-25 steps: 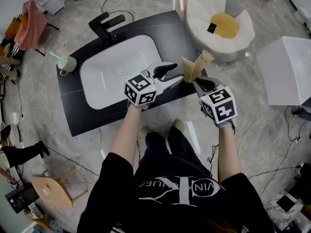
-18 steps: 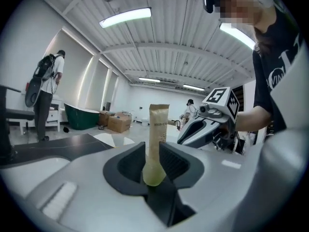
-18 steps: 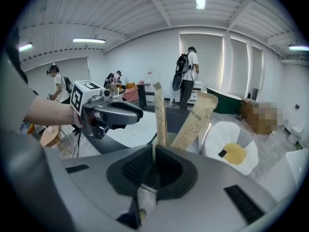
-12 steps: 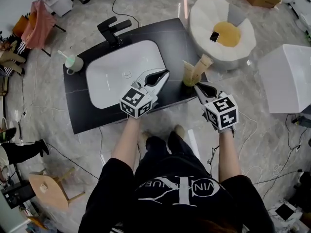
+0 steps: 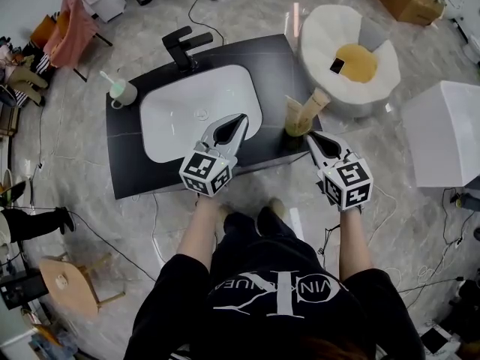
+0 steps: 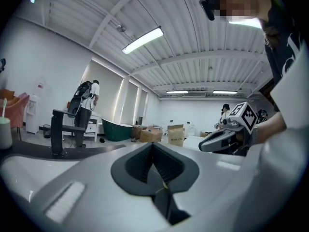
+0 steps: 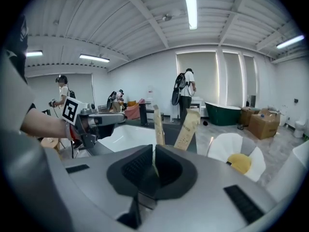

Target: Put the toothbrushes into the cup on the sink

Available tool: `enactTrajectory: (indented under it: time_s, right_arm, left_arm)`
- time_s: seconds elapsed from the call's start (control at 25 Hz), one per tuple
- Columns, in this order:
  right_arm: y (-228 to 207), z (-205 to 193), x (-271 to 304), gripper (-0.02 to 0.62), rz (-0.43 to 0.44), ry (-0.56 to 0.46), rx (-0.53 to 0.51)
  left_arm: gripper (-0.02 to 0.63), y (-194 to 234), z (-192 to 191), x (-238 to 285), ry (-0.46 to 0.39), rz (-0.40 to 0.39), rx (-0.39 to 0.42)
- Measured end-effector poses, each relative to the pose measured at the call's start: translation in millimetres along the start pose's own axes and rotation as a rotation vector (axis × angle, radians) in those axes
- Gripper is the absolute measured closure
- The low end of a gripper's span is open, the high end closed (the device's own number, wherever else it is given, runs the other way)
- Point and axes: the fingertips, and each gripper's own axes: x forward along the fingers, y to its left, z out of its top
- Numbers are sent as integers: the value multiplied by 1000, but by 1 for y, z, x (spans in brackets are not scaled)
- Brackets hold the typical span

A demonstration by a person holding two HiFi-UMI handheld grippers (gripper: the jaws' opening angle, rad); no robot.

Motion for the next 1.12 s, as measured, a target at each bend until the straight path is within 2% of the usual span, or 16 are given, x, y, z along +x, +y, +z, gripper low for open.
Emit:
enactTrajectory:
  time_s: [0.16,0.48,0.76,1.12]
  right_arm:
    - [-2,-3,-6,568,23,-30,39]
    - [0,7,-22,568,7,-131,-2]
    - [4,19,-41,568,-8,-225,-10]
    - [3,16,-58,568,-18,-260,-8]
  left_arm:
    - [594,-2,7,-10,-37,51,3]
    - [594,-23,17,-21,-74,116,70]
    - [594,-37,22,-35,-121,154,52]
    - [594,-52,28,-48,-151,203,64]
